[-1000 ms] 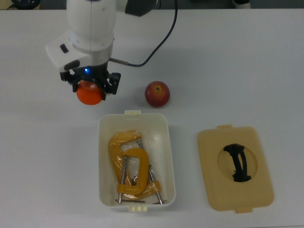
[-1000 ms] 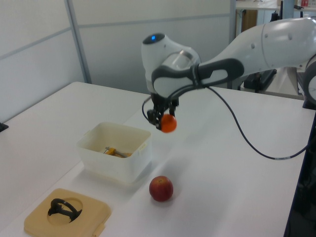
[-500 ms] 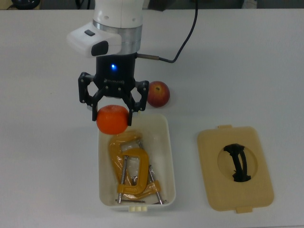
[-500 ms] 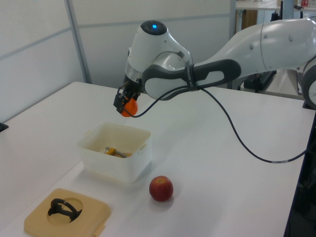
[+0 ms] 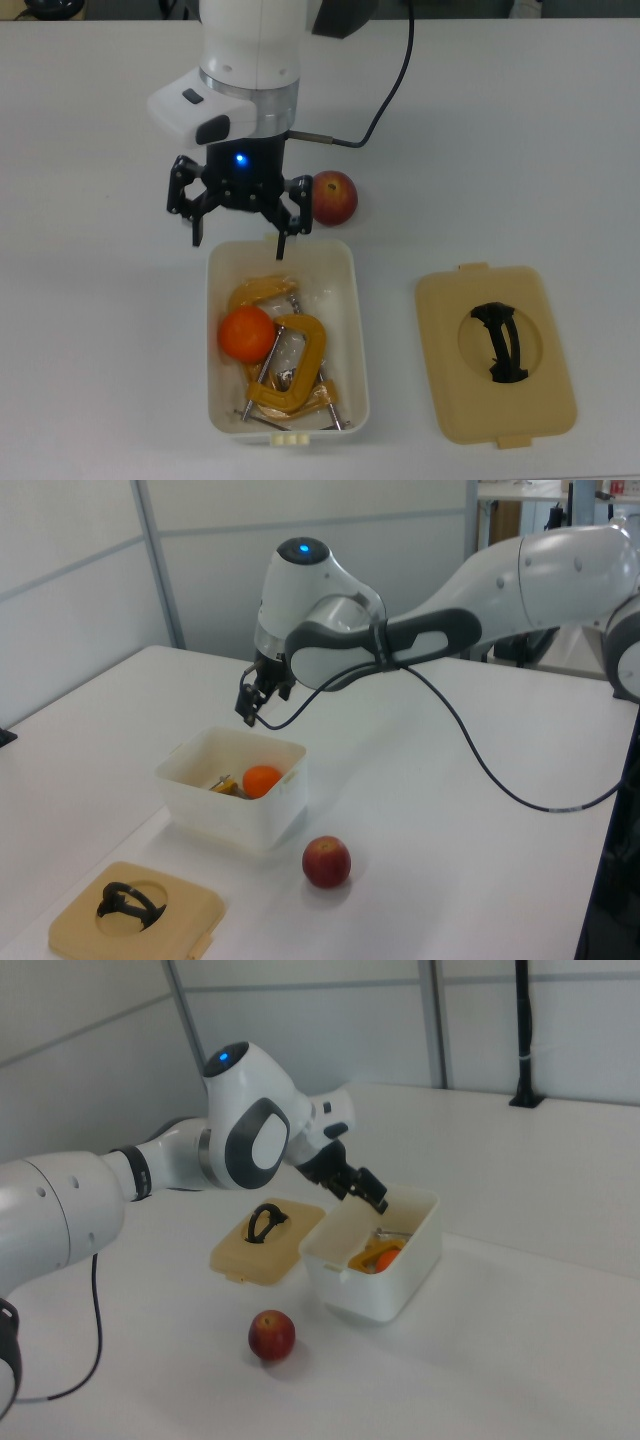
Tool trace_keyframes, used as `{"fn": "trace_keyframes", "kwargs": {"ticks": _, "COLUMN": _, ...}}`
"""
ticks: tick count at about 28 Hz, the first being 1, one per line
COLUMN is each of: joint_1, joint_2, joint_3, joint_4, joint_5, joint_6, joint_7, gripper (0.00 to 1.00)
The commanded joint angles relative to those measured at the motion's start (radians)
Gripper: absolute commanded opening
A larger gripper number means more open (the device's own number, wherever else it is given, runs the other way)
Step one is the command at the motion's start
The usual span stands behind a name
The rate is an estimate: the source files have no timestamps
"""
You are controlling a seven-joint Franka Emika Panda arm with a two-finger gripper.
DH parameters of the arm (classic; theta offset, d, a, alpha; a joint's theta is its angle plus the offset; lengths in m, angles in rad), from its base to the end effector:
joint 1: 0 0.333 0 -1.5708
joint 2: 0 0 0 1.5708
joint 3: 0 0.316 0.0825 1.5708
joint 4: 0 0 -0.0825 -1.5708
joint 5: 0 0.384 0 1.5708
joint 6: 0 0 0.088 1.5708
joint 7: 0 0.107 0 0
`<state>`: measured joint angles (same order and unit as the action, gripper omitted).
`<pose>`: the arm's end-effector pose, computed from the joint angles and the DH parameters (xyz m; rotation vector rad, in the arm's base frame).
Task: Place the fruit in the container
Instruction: 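Lift the orange and carry it over the white container, then move the gripper over the red apple and lower onto it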
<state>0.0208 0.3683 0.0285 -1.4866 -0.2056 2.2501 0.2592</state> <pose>0.7046 0.0259 0.5054 2.9609 -0.1727 0.6267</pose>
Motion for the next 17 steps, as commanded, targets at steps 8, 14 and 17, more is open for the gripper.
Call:
{"fn": "trace_keyframes", "kwargs": {"ticks": 8, "joint_1": 0.005, "joint_2": -0.086, "joint_3": 0.122, "joint_4": -0.102, "joint_5": 0.051, "joint_6": -0.461, "joint_7": -0.313, "gripper": 1.00}}
{"fn": "trace_keyframes", "kwargs": {"ticks": 14, "joint_1": 0.013, "joint_2": -0.077, "joint_3": 0.177, "joint_4": -0.198, "joint_5": 0.051, "joint_6": -0.454, "joint_7": -0.316, "gripper": 1.00}}
{"fn": "trace_keyframes", "kwargs": {"ticks": 17, "joint_1": 0.041, "joint_2": -0.061, "joint_3": 0.179, "joint_4": -0.228, "joint_5": 0.048, "joint_6": -0.429, "joint_7": -0.321, "gripper": 1.00}}
